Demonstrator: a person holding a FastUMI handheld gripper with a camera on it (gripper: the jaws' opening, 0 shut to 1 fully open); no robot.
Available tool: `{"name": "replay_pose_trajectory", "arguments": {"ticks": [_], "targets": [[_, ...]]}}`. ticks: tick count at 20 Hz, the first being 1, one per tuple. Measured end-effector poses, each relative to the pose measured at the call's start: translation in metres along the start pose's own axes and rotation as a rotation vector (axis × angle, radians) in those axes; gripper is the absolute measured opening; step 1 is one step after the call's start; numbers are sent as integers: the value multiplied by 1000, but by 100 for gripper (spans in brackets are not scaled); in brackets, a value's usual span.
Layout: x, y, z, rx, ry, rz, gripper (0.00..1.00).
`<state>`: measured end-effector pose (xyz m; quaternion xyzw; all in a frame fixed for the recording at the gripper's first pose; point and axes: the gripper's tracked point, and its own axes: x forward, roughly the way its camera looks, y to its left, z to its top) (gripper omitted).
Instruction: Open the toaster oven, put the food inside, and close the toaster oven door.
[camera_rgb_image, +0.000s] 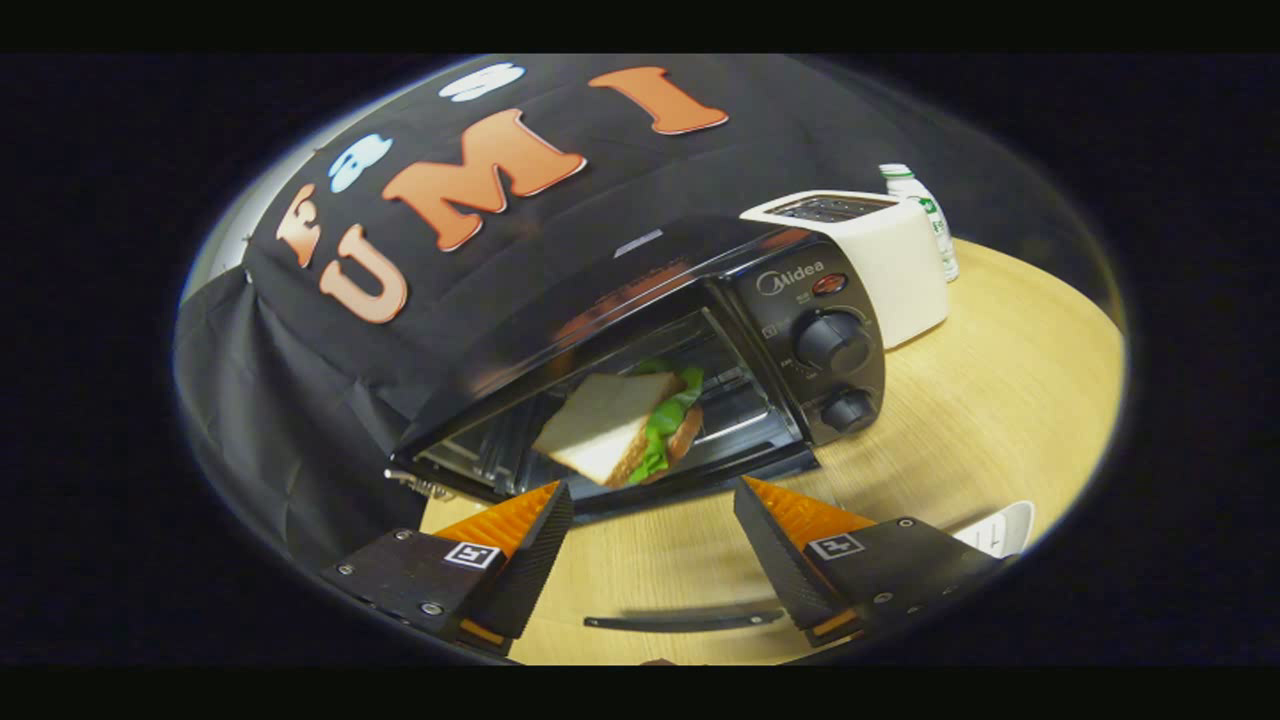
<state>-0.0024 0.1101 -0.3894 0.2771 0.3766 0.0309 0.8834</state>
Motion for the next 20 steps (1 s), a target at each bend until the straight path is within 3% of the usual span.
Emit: {"name": "replay_pose_trajectory", "arguments": {"ticks": [7, 10, 13, 20], "targets": [[-56, 3, -90, -247, 258, 12, 97], [-71, 1, -114, -284, 303, 24, 96], [-70, -21, -133, -294, 374, -24, 97], [-43, -35, -133, -259, 417, -97, 99]]}}
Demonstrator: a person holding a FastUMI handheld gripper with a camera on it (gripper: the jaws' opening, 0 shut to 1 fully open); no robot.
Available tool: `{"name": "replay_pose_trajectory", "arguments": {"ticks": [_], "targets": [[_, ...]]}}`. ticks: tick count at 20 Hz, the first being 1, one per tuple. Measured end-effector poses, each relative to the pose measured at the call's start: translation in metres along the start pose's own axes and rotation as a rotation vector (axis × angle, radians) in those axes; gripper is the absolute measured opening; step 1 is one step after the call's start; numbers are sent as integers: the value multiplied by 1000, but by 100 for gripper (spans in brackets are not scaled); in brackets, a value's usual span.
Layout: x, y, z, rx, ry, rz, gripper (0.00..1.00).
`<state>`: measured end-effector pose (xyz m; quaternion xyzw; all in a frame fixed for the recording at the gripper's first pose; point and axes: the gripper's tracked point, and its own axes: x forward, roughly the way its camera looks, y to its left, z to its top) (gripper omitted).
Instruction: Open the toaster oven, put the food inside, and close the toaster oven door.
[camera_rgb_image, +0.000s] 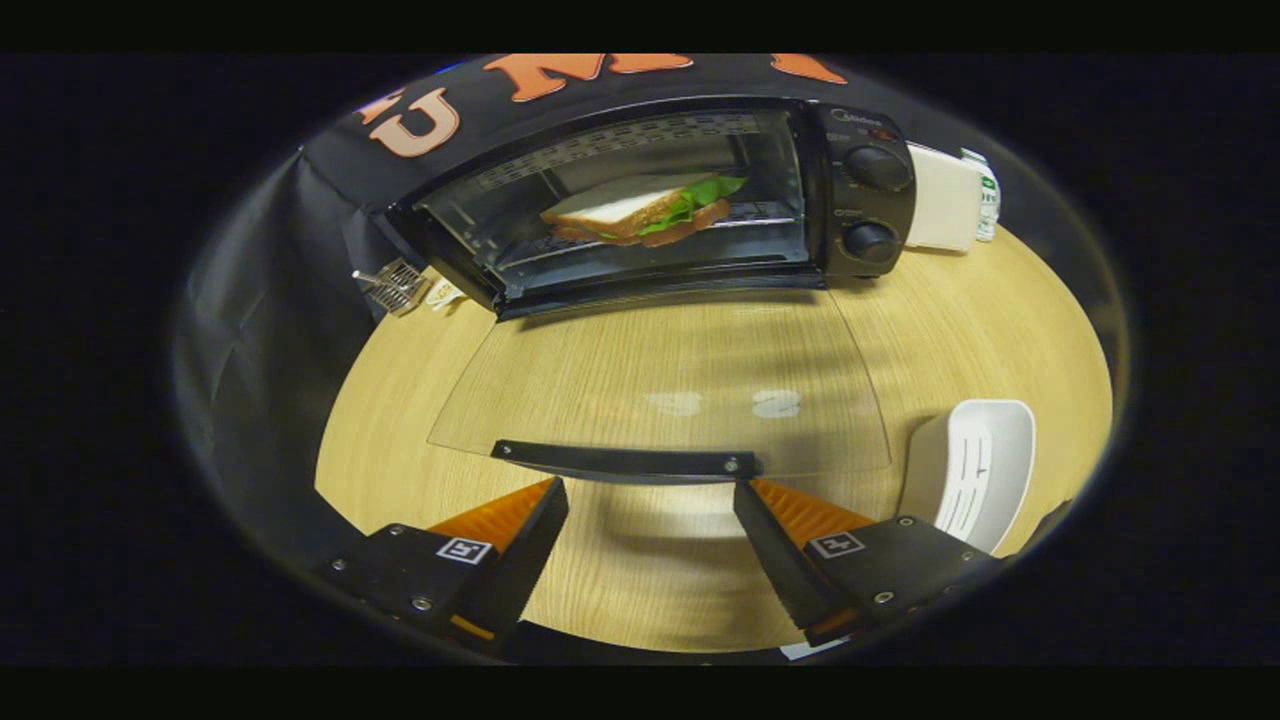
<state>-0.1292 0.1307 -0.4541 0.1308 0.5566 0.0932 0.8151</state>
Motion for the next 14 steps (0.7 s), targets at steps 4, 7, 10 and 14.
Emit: {"name": "replay_pose_trajectory", "arguments": {"ticks": [4, 7, 10, 14], "targets": [[-13, 5, 10, 4, -39, 24, 99], [-29, 12, 29, -48, -103, 32, 99], [-37, 22, 50, -72, -156, 56, 99], [-42, 34, 80, -54, -204, 91, 99]]}}
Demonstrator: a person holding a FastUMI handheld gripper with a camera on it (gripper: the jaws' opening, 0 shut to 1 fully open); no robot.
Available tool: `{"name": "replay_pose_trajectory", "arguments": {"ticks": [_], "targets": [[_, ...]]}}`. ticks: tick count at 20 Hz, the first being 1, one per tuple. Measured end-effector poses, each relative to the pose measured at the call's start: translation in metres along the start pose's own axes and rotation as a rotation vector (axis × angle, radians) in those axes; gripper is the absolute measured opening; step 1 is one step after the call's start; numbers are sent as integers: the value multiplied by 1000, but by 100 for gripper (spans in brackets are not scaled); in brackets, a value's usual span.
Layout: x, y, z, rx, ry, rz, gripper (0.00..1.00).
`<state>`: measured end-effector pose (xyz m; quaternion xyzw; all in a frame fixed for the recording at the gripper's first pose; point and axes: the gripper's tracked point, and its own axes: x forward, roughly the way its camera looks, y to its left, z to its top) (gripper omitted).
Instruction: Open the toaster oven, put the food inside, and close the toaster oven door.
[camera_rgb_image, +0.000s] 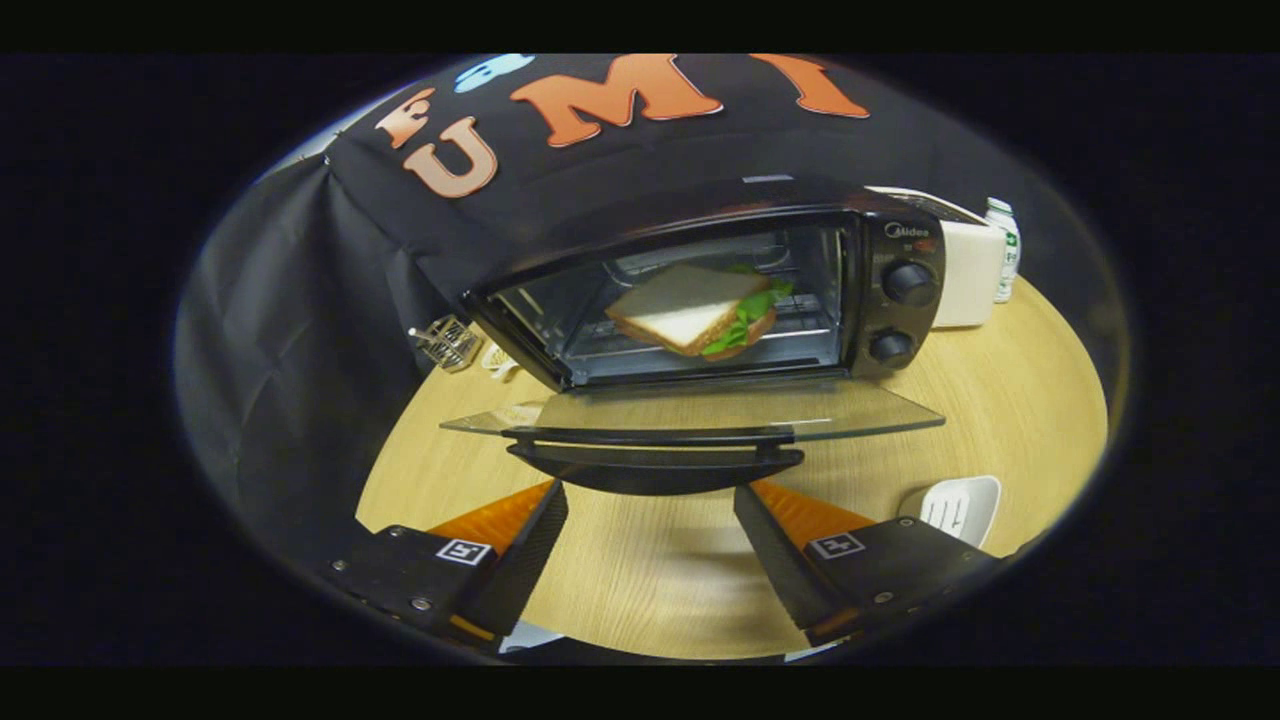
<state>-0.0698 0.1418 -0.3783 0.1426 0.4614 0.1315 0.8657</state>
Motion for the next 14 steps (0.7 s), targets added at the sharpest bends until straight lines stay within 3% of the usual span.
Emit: {"name": "replay_pose_trajectory", "arguments": {"ticks": [9, 14], "targets": [[5, -1, 88, -57, -145, -43, 99], [-24, -2, 147, -78, -292, -61, 99]]}}
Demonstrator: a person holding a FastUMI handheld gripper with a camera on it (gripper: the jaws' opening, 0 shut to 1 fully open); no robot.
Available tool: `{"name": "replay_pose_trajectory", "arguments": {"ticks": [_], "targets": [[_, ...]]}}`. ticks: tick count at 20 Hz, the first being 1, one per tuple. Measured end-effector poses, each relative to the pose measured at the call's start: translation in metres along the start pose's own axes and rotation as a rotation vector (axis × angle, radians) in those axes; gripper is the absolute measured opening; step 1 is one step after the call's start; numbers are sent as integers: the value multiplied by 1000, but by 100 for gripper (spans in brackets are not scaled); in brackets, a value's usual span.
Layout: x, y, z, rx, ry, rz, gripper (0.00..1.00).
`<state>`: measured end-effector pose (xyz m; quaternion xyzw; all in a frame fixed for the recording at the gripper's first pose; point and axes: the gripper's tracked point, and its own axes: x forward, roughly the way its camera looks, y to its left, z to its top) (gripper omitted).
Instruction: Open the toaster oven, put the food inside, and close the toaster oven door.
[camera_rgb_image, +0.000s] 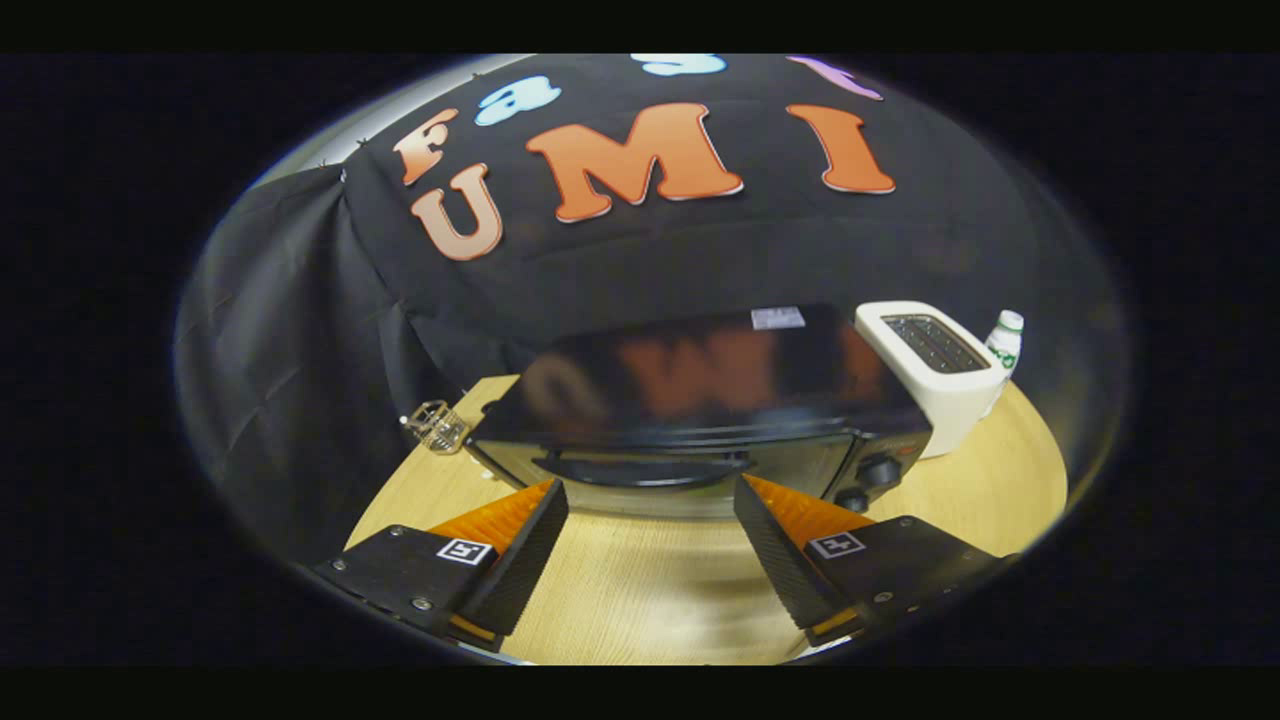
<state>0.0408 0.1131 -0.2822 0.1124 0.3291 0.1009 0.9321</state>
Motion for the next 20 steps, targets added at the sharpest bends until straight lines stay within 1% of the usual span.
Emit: {"name": "replay_pose_trajectory", "arguments": {"ticks": [4, 7, 10, 11, 13, 17, 20], "targets": [[-37, 8, 61, -46, -147, 13, 99], [-82, 11, 113, -112, -296, 17, 99], [-125, 10, 162, -187, -438, -16, 99], [-138, 7, 175, -201, -470, -41, 99], [-167, 9, 202, -224, -553, -61, 99], [-218, 15, 240, -258, -684, -63, 99], [-245, 14, 255, -265, -734, -76, 99]]}}
